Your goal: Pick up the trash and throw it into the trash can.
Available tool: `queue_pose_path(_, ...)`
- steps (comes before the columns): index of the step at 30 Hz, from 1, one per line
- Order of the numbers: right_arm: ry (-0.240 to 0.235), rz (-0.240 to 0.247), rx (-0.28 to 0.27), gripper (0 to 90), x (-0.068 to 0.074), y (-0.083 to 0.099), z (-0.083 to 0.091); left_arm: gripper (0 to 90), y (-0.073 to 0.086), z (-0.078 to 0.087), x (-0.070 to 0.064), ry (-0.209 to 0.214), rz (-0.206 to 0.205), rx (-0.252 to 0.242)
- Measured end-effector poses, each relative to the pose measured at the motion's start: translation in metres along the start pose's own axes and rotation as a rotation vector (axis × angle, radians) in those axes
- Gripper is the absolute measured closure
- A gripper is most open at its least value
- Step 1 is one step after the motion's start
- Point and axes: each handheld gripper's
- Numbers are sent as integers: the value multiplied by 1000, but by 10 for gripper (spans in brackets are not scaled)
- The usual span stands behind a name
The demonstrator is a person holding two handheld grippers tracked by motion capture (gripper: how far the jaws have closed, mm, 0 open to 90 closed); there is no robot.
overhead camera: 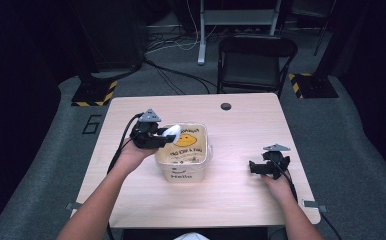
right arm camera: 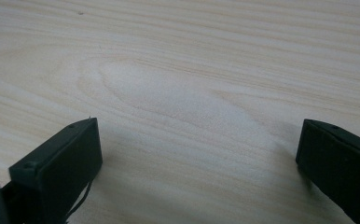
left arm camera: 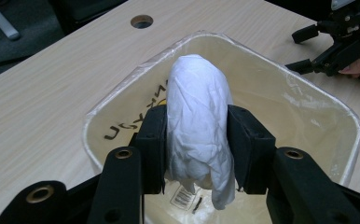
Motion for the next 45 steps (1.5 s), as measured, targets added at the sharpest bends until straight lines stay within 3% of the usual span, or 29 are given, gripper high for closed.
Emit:
queue_pose_path(19,-1,-1,-1,0,0,0,0,601,3,-31,-12,26,-28,54)
queue_pose_path(32,-7,1,0,0,0,0,0,599,4,-38,-16,39,-39,74)
queue_pose_path(45,-9,3,0,0,0,0,0,543,5,-37,-12,15,-30,79)
Point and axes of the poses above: each handheld gripper's, and its own axes: z roughly backward along the jaws, y roughly out of its underside, x roughly to its left, and after that the axes turned 5 degrees about -x, right-handed
